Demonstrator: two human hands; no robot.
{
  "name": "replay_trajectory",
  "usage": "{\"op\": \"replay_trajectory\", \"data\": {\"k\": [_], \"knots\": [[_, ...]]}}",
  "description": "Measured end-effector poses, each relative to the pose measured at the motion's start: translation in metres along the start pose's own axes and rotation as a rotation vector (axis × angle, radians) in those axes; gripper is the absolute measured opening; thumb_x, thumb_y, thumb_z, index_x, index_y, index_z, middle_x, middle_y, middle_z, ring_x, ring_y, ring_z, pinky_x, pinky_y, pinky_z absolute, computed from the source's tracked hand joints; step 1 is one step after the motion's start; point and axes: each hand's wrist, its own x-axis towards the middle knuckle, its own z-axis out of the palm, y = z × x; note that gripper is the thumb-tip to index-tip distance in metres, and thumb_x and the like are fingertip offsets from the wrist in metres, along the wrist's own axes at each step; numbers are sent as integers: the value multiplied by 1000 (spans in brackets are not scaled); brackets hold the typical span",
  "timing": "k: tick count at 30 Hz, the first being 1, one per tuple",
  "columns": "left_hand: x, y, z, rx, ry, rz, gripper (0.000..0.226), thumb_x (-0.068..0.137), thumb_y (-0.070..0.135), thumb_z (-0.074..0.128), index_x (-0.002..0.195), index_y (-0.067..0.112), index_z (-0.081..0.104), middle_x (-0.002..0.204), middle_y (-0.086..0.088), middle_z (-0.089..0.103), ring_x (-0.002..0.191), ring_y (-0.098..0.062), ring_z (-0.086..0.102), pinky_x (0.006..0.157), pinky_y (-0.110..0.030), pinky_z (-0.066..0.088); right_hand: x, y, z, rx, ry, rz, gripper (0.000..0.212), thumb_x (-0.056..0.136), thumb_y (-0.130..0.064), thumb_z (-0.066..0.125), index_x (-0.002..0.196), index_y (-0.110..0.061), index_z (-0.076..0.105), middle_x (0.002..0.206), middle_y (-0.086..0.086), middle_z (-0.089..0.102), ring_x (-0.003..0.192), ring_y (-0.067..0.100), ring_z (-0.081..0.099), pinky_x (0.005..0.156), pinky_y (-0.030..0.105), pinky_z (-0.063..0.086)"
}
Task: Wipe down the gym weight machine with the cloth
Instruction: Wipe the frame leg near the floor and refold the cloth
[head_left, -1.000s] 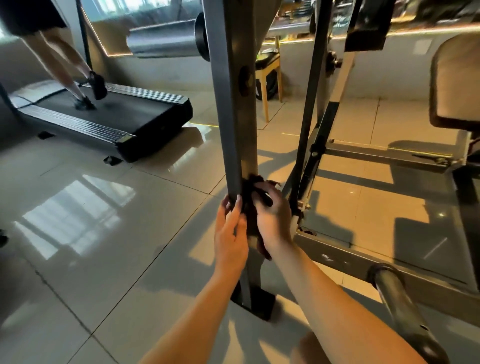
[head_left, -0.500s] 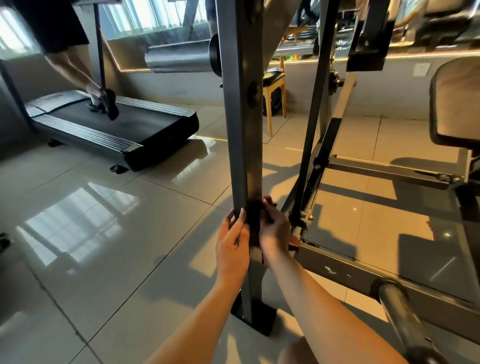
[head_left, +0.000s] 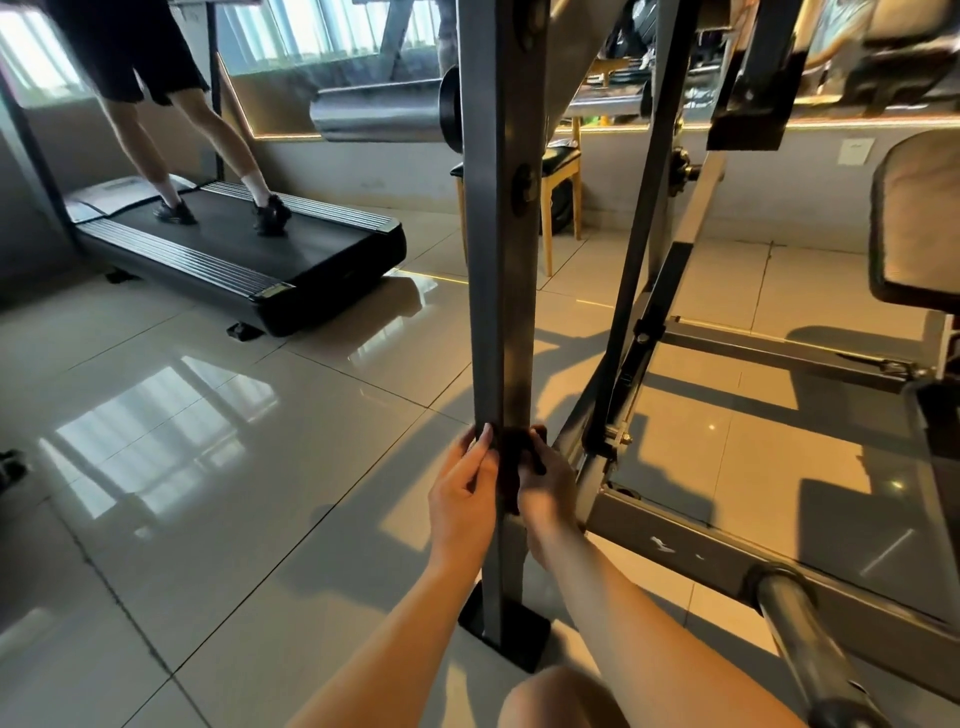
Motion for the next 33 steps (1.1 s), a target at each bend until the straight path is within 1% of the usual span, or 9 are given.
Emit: {"op": "replay_trajectory", "data": {"k": [2, 8, 12, 16, 22, 25, 28, 30, 33], "knots": [[-2, -3, -3, -5, -10, -11, 33, 104, 23, 54, 132, 41, 58, 135, 21, 59, 120, 19, 48, 95, -1, 39, -1, -7, -6, 62, -37, 95, 26, 105, -16, 53, 115, -33, 70, 101, -10, 68, 102, 15, 66, 97, 42, 55], [-4, -11, -4, -4, -26, 11, 33, 104, 21, 53, 131, 37, 62, 133, 17, 61, 121, 14, 51, 93, -2, 40, 6, -24, 4, 13, 66, -154, 30, 100, -18, 62, 129, -23, 69, 127, -6, 60, 118, 5, 55, 99, 18, 44], [-3, -29, -4, -36, -25, -60, 34, 105, 19, 53, 137, 25, 63, 140, 17, 59, 123, 14, 51, 94, -1, 39, -8, 23, 8, 28, 40, -35, 28, 102, -19, 57, 127, -26, 68, 118, 6, 68, 111, 20, 65, 97, 38, 55], [-10, -40, -4, -34, -21, -100, 32, 105, 21, 52, 133, 31, 64, 141, 18, 58, 124, 4, 56, 102, -13, 45, -7, 19, -2, 62, -38, 176, 31, 99, -11, 63, 127, -21, 68, 118, 4, 72, 110, 23, 67, 100, 40, 54], [-11, -47, -8, 21, -63, -115, 34, 108, 32, 44, 137, 33, 61, 138, 12, 62, 127, -8, 56, 112, -38, 45, -3, -20, -2, -9, 28, -166, 30, 94, -23, 71, 124, -29, 70, 123, -13, 62, 118, 7, 56, 99, 23, 46], [-17, -45, -4, 64, -69, -61, 35, 108, 29, 43, 140, 34, 55, 147, 13, 54, 131, 3, 49, 112, -19, 38, -18, 16, 0, 29, 42, 4, 25, 99, -19, 66, 115, -36, 69, 116, -7, 67, 112, 14, 64, 92, 23, 50], [-24, -50, 4, 60, -83, -69, 40, 108, 29, 45, 147, 28, 52, 155, 19, 41, 139, 4, 40, 119, -26, 33, -29, 47, -6, 54, -67, 211, 20, 100, -20, 64, 109, -36, 72, 108, -1, 75, 103, 20, 71, 94, 39, 57], [-24, -52, 5, 75, -74, -76, 41, 108, 28, 44, 148, 27, 50, 156, 18, 40, 142, 2, 37, 120, -28, 32, -19, 41, -5, 26, -31, 169, 23, 99, -18, 65, 119, -24, 72, 117, 4, 72, 107, 19, 68, 98, 41, 55], [-24, -52, 3, 101, -73, -59, 41, 108, 29, 44, 148, 27, 50, 156, 17, 41, 142, 4, 34, 117, -18, 28, -8, 17, 1, 61, 46, -42, 24, 97, -19, 68, 119, -24, 75, 120, -2, 68, 111, 13, 65, 97, 28, 52]]}}
